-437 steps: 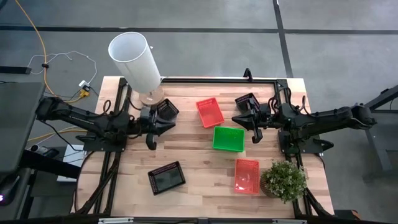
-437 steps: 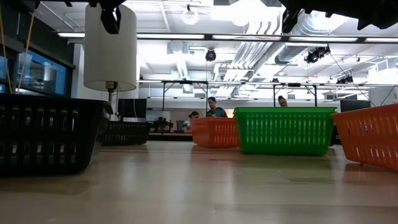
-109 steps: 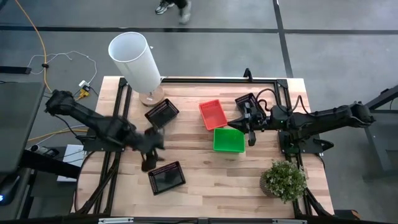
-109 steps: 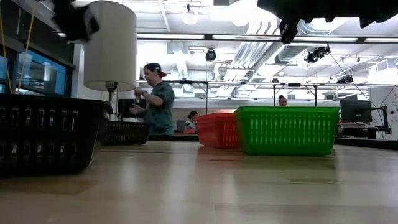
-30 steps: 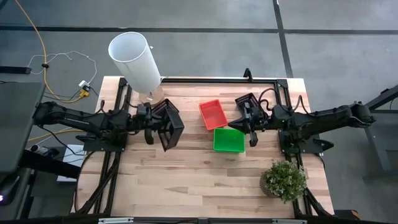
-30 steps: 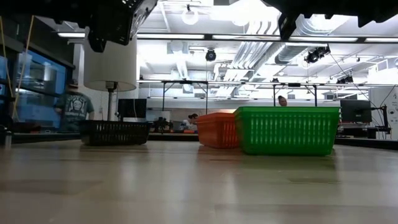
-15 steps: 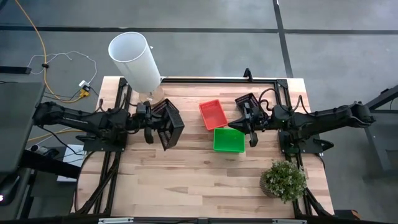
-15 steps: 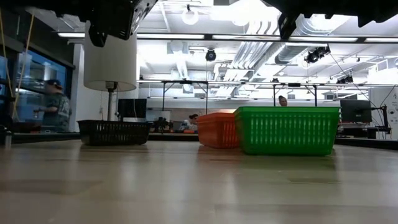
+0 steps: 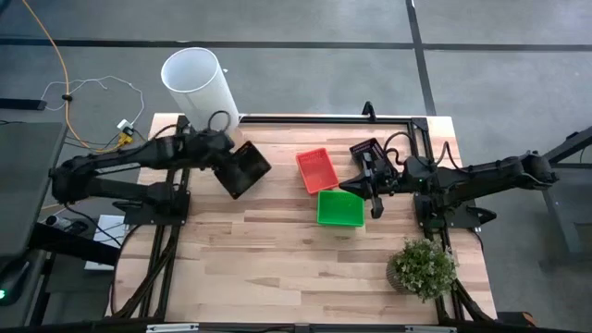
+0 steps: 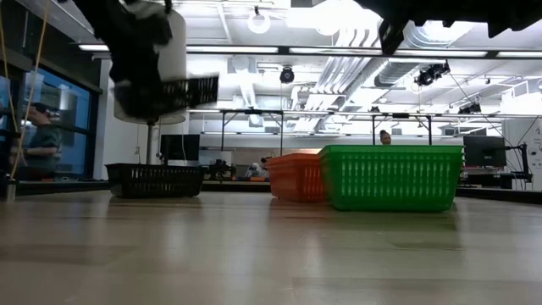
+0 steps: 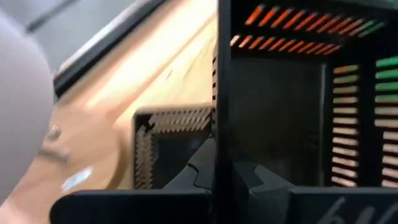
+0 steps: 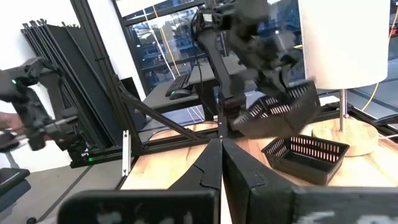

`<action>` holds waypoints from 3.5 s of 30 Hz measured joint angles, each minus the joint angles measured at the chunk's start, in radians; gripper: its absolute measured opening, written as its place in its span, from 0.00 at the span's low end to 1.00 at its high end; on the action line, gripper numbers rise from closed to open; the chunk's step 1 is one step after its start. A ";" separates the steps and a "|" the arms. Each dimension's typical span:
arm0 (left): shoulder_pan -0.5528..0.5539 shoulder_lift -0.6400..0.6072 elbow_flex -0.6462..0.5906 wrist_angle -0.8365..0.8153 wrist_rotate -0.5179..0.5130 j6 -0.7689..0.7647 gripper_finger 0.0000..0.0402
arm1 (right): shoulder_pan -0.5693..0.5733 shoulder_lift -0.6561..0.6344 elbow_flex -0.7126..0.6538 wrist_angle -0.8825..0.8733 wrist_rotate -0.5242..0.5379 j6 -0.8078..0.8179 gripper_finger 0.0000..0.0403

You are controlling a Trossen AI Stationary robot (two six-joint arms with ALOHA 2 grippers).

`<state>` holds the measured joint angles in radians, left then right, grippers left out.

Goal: Stack baskets by color
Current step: Stack the bottom black bin on top of the top left black bin, then stack the right black bin on top of the top left black bin

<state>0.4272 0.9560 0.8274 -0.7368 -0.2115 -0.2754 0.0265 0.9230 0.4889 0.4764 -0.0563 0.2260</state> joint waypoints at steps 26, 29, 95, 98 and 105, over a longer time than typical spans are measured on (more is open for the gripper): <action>0.122 0.279 -0.005 -0.046 -0.075 0.111 0.00 | 0.000 0.000 0.000 -0.025 0.000 -0.003 0.00; 0.122 0.279 -0.021 -0.045 -0.083 0.105 0.00 | 0.000 0.000 0.000 -0.025 0.000 -0.002 0.00; -0.099 0.208 0.003 0.025 0.096 -0.286 0.36 | 0.000 0.000 0.000 -0.076 0.000 0.000 0.00; -0.108 0.151 0.006 0.024 0.092 -0.298 0.34 | 0.000 0.000 0.000 -0.076 0.000 0.000 0.00; -0.245 0.022 0.005 0.073 -0.086 -0.319 0.19 | 0.000 0.000 0.000 -0.069 0.000 0.001 0.00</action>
<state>0.1819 0.9782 0.8326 -0.6636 -0.2975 -0.5945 0.0265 0.9228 0.4888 0.4072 -0.0559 0.2275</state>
